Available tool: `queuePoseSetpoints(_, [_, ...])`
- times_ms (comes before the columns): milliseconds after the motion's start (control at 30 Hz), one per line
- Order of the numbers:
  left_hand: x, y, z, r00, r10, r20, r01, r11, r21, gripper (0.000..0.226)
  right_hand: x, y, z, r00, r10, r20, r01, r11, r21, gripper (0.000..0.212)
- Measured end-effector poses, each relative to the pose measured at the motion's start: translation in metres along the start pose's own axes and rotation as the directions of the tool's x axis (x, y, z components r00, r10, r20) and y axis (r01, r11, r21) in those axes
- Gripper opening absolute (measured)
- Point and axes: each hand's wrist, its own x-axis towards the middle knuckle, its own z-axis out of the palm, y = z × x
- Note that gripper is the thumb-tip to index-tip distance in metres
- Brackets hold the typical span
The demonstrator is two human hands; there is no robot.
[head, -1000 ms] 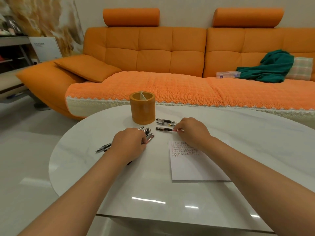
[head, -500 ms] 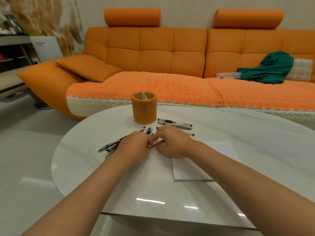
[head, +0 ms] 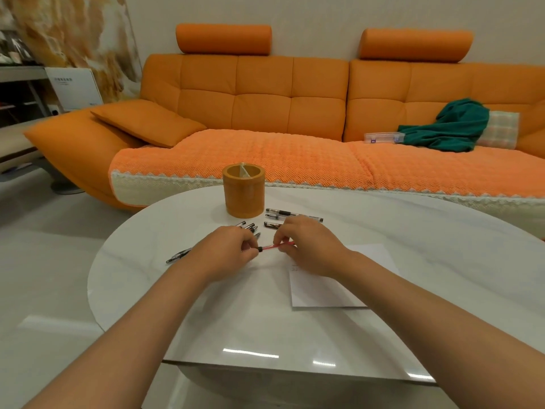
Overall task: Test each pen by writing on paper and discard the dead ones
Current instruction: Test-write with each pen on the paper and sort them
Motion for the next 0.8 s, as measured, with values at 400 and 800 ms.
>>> queuePoseSetpoints(400, [0.005,0.040,0.014,0.989,0.134,-0.055,-0.144,0.949,-0.280,0.006,-0.046,0.010,-0.022,0.987,0.130,0.093,-0.135,0.989,0.051,0.029])
queuePoseSetpoints(800, [0.022,0.042,0.031,0.993,0.119,-0.012,-0.118,0.959,-0.258,0.008,-0.049,0.035,-0.010,0.978,0.198,0.061,-0.202,0.976,0.075,0.017])
